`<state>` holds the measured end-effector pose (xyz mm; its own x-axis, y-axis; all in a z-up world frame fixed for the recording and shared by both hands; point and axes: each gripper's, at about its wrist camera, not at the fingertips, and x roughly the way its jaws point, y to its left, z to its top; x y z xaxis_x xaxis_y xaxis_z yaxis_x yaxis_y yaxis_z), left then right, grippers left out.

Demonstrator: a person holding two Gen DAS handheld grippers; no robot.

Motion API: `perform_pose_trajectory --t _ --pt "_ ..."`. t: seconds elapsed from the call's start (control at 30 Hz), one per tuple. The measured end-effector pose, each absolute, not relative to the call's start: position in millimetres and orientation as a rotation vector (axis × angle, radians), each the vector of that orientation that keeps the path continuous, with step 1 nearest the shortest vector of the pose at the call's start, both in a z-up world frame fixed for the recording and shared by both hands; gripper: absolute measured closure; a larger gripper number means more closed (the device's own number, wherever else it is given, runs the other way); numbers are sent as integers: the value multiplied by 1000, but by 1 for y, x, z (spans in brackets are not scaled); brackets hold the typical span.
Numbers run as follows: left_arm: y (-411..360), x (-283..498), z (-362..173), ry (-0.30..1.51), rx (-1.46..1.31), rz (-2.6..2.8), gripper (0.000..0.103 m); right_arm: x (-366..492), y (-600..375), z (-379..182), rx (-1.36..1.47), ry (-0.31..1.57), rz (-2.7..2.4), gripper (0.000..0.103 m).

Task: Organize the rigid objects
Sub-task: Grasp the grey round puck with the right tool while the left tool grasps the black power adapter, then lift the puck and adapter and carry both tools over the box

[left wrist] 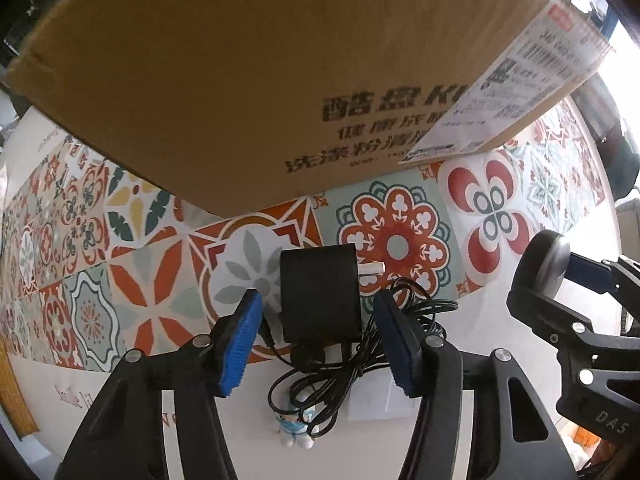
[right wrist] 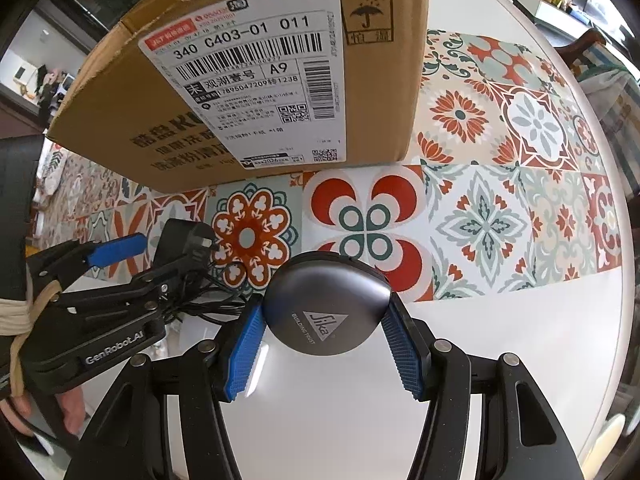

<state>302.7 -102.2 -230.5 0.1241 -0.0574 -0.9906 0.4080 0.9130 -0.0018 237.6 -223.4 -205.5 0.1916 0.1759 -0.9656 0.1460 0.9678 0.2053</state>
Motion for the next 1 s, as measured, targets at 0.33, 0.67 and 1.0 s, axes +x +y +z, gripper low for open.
perform_pose_trajectory --t 0.33,0.67,1.0 --pt "-103 320 -257 1458 202 -364 56 243 -221 -213 283 1394 18 44" --pt "-102 307 -262 1412 186 -365 62 244 -222 -211 278 1390 18 44" --pt "-95 281 -218 1302 157 -358 62 241 -219 -185 266 1333 43 44"
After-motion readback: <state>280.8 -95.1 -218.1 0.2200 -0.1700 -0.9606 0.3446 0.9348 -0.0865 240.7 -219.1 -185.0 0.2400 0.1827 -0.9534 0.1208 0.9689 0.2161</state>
